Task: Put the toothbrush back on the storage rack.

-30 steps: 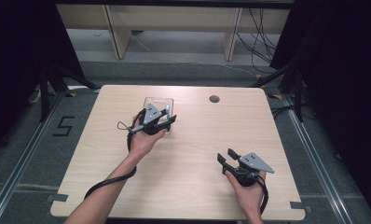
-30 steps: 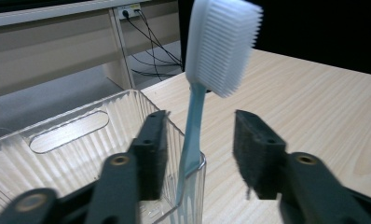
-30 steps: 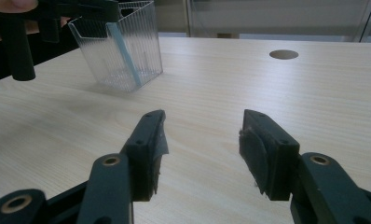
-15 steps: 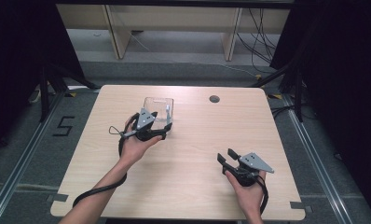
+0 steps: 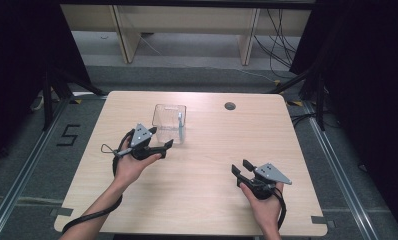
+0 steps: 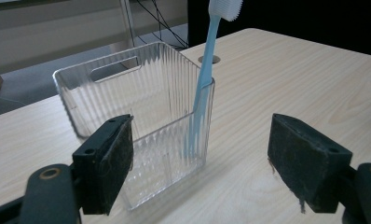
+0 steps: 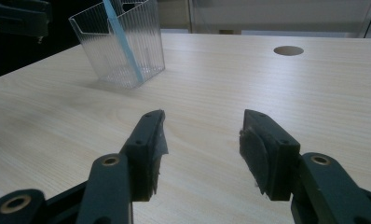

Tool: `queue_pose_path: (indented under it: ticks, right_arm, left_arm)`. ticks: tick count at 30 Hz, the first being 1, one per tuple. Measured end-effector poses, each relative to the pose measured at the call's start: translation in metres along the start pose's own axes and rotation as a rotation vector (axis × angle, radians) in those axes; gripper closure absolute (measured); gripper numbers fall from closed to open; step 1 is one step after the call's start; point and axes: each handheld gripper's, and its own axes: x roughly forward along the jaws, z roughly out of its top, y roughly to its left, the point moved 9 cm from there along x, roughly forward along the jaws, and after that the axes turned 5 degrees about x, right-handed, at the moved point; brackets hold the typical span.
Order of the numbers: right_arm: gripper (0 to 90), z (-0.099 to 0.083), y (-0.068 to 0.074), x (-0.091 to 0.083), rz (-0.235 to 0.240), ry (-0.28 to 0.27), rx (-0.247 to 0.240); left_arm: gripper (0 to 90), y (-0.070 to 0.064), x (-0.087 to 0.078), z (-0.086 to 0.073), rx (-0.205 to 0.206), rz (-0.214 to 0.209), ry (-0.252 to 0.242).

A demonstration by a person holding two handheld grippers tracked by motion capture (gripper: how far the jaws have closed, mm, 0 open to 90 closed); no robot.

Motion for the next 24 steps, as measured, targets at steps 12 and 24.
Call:
queue_pose_path:
  ticks: [12,24]
  right_arm:
    - [49.4,-0.001,-0.001,0.0,-0.01,0.013,-0.006]
    - [49.2,-0.003,-0.001,0.0,-0.01,0.022,-0.004]
  left_arm:
    - [21.7,0.006,-0.035,-0.014,0.009,0.01,0.0]
    - [21.7,0.009,-0.062,-0.038,0.005,0.04,0.011]
